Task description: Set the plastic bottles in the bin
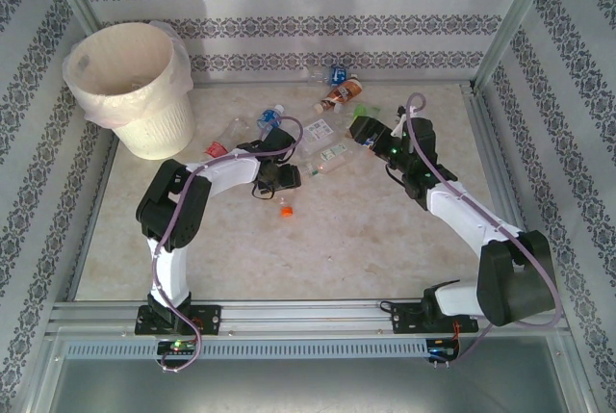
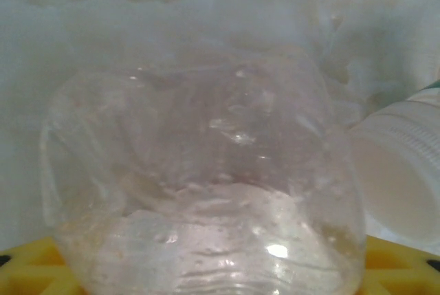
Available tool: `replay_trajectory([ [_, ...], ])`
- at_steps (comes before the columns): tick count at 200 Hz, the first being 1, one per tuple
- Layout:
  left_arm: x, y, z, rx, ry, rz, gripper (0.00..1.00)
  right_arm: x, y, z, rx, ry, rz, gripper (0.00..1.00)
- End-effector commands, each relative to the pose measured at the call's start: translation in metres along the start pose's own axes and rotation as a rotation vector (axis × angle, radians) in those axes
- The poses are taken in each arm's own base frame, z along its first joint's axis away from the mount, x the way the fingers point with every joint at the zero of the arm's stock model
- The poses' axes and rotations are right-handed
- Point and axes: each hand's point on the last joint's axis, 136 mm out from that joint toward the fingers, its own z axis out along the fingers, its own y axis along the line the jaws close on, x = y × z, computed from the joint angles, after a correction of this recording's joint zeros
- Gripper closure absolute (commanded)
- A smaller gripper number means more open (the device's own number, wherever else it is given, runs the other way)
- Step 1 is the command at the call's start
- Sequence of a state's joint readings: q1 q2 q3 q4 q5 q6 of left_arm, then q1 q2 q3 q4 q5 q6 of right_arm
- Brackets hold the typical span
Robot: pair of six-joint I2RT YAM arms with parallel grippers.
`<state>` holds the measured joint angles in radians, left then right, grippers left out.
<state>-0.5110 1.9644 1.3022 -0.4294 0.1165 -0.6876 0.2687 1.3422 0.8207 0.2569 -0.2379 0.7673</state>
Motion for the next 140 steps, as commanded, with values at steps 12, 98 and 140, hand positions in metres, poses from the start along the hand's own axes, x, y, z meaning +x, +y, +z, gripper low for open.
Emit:
replay_trajectory([
  [12, -0.004, -0.002, -0.002, -0.010, -0.039, 0.060, 0.47, 0.002, 0.040, -0.004, -0.059, -0.033, -0.250, 0.02],
  [98, -0.044, -0.016, -0.063, 0.039, -0.220, 0.137, 0.50, 0.029, 0.082, -0.010, -0.156, -0.043, -0.600, 0.02],
  [140, -0.074, -0.022, -0.103, 0.080, -0.329, 0.133, 0.50, 0.048, 0.094, -0.012, -0.200, -0.028, -0.744, 0.02],
])
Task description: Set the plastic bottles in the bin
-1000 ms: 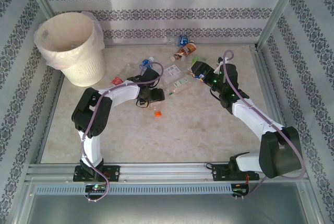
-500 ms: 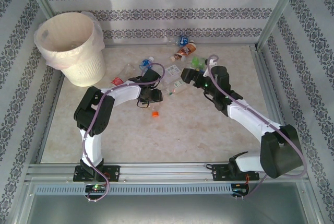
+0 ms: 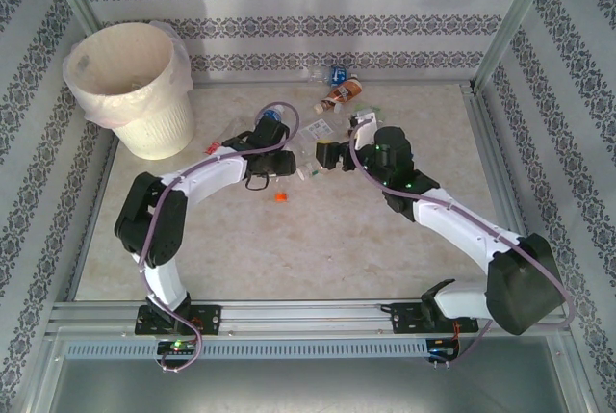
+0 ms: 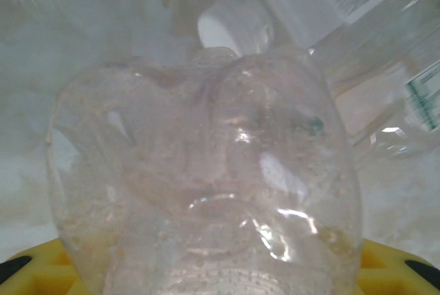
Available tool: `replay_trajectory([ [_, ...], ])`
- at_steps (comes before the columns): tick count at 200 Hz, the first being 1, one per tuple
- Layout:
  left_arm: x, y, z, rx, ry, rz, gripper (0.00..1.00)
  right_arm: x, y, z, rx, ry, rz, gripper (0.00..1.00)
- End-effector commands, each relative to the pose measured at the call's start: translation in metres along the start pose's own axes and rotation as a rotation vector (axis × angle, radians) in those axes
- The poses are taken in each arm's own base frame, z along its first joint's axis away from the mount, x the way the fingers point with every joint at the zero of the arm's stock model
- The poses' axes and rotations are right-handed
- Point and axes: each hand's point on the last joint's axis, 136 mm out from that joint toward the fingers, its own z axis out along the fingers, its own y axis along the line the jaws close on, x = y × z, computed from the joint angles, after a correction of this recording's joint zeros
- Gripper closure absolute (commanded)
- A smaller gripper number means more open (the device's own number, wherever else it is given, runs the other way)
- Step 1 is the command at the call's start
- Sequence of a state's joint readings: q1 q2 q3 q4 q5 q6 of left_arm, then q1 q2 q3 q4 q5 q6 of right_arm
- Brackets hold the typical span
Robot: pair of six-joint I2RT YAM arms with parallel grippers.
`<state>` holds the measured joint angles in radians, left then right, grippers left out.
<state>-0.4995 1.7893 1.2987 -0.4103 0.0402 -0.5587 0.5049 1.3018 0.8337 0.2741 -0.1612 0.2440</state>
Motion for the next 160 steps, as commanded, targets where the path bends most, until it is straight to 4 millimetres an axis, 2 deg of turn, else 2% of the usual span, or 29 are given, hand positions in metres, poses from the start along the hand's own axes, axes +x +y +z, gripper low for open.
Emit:
replay_trajectory([
  [1, -0.042, -0.005, -0.029, 0.029, -0.131, 0.012, 0.50, -0.011, 0.014, -0.006, -0.026, -0.051, -0.145, 0.02],
  [42, -0.087, -0.009, -0.064, 0.070, -0.251, -0.008, 0.51, -0.008, 0.032, -0.002, -0.069, -0.042, -0.233, 0.02],
  [85, -0.136, -0.004, -0.105, 0.075, -0.402, -0.025, 0.51, -0.010, 0.039, 0.003, -0.081, -0.044, -0.228, 0.02],
  [112, -0.166, 0.009, -0.131, 0.021, -0.502, -0.013, 0.51, -0.013, 0.040, 0.006, -0.069, -0.057, -0.221, 0.02],
  [160, -0.219, 0.045, -0.183, -0.106, -0.685, -0.011, 0.51, -0.016, 0.035, 0.008, -0.027, -0.063, -0.214, 0.02],
])
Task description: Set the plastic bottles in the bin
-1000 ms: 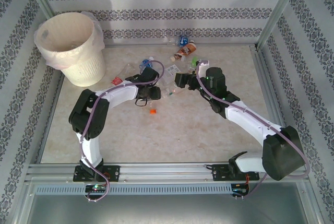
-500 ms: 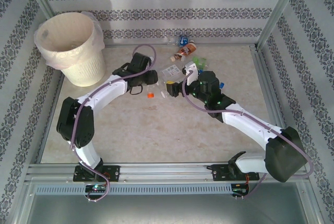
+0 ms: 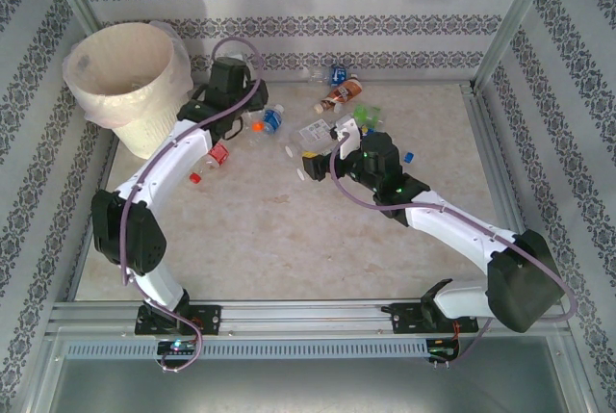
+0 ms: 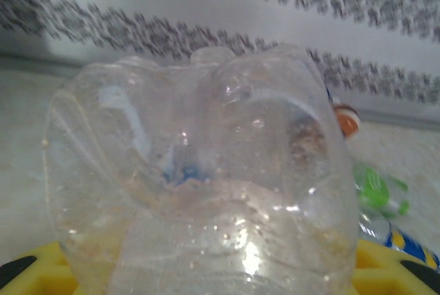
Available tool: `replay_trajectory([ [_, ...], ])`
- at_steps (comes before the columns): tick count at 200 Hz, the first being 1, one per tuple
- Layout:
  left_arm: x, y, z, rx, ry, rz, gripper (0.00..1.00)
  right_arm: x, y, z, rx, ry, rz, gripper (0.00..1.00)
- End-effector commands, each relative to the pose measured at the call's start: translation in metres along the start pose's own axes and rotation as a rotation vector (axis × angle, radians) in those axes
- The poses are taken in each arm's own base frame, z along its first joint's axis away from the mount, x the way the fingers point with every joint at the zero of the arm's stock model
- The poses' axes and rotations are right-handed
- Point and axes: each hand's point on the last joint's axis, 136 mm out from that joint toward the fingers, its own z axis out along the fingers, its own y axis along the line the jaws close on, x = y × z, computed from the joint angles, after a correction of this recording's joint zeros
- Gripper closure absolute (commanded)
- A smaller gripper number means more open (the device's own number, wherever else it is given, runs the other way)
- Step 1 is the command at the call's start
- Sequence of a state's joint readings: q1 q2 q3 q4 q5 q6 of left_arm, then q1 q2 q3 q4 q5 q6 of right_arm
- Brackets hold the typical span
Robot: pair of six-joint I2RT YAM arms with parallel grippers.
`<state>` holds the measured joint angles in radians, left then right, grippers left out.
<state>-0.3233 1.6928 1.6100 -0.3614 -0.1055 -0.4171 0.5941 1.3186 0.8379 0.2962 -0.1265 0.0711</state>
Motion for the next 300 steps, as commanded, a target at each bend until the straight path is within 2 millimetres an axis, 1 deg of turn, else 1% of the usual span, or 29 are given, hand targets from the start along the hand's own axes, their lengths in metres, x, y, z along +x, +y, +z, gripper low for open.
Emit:
replay_trajectory([
  [1, -0.062, 0.019, -0.026, -0.063, -0.172, 0.035, 0.50, -0.024, -0.001, 0.001, 0.033, -0.062, -0.017, 0.02],
  [22, -0.088, 0.038, -0.036, -0.103, -0.231, 0.042, 0.50, -0.026, -0.003, 0.001, 0.043, -0.066, -0.015, 0.02],
  [56, -0.129, 0.086, -0.054, -0.226, -0.326, 0.024, 0.50, -0.027, -0.002, 0.001, 0.035, -0.073, -0.017, 0.02],
  [79, -0.156, 0.108, -0.069, -0.280, -0.393, 0.023, 0.50, -0.029, -0.003, 0.002, 0.042, -0.075, -0.019, 0.02],
  [120, -0.193, 0.154, -0.092, -0.453, -0.523, 0.054, 0.50, -0.031, -0.007, 0.002, 0.068, -0.087, -0.015, 0.02],
  [137, -0.204, 0.173, -0.100, -0.523, -0.575, 0.057, 0.50, -0.030, -0.008, 0.000, 0.074, -0.083, -0.016, 0.02],
  [153, -0.211, 0.193, -0.102, -0.568, -0.597, 0.037, 0.50, -0.029, -0.009, -0.001, 0.078, -0.081, -0.016, 0.02],
  [177, -0.212, 0.219, -0.096, -0.638, -0.570, 0.027, 0.50, -0.028, -0.008, -0.002, 0.074, -0.079, -0.016, 0.02],
  [191, -0.208, 0.232, -0.089, -0.657, -0.545, 0.022, 0.49, -0.029, -0.006, -0.002, 0.064, -0.078, -0.012, 0.02],
  [199, -0.204, 0.241, -0.084, -0.663, -0.525, 0.011, 0.48, -0.029, -0.005, -0.002, 0.058, -0.077, -0.009, 0.02],
  [215, -0.195, 0.262, -0.080, -0.698, -0.494, -0.034, 0.48, -0.029, -0.005, -0.002, 0.058, -0.072, 0.000, 0.02],
  [254, -0.170, 0.316, -0.083, -0.822, -0.413, -0.179, 0.50, -0.024, -0.007, -0.004, 0.068, -0.058, 0.007, 0.02],
  [271, -0.159, 0.331, -0.083, -0.848, -0.378, -0.234, 0.50, -0.023, -0.008, -0.004, 0.073, -0.057, 0.009, 0.02],
  [288, -0.153, 0.336, -0.083, -0.874, -0.360, -0.248, 0.47, -0.022, -0.008, -0.004, 0.073, -0.054, 0.008, 0.02],
  [300, -0.148, 0.341, -0.083, -0.900, -0.343, -0.267, 0.43, -0.022, -0.008, -0.004, 0.072, -0.054, 0.009, 0.02],
])
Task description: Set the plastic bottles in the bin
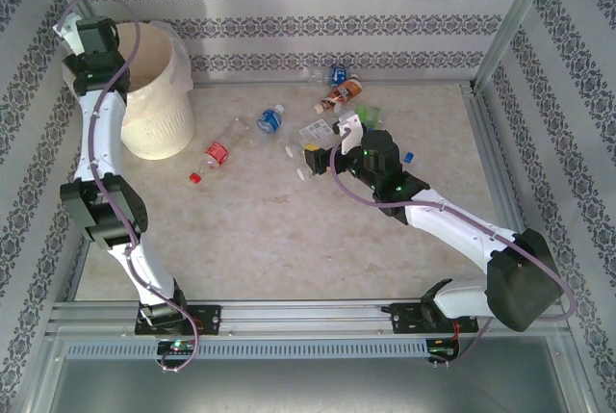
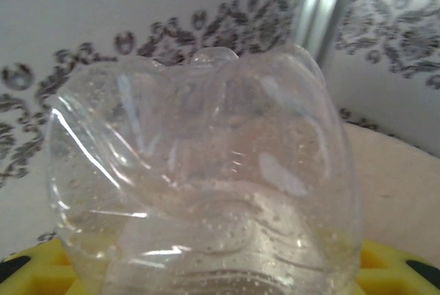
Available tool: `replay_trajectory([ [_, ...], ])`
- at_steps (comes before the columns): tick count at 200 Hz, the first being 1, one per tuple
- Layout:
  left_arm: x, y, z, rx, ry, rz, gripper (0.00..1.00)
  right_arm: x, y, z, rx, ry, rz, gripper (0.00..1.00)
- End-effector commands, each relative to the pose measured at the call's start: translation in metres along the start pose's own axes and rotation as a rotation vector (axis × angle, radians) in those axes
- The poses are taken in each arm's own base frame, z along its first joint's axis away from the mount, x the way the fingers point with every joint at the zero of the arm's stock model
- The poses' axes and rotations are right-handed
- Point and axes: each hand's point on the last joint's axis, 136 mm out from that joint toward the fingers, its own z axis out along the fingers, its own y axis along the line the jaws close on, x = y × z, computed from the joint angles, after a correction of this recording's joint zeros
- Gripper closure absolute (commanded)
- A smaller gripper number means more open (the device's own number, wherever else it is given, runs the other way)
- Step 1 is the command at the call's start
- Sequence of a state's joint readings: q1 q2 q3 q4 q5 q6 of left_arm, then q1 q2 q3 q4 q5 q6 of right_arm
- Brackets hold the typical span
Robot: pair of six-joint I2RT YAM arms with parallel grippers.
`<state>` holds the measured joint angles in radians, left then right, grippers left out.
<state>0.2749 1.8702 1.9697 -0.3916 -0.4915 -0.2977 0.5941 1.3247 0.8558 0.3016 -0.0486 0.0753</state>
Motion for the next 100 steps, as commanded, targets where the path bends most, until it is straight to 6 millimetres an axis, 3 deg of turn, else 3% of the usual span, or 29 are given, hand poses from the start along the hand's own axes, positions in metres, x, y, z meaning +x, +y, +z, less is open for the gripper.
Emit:
replay_trajectory([
  [1, 0.004, 0.012, -0.001, -0.070, 0.039, -0.048, 0.43, -0.014, 0.005, -0.004, -0.004, -0.032, 0.007, 0.02],
  [71, 0.016, -0.003, 0.000, -0.029, 0.143, -0.078, 0.14, -0.012, -0.005, -0.005, 0.052, -0.033, 0.034, 0.02],
  [100, 0.014, -0.023, -0.010, 0.059, 0.158, -0.073, 0.10, -0.012, -0.011, -0.007, 0.082, -0.043, 0.056, 0.02],
])
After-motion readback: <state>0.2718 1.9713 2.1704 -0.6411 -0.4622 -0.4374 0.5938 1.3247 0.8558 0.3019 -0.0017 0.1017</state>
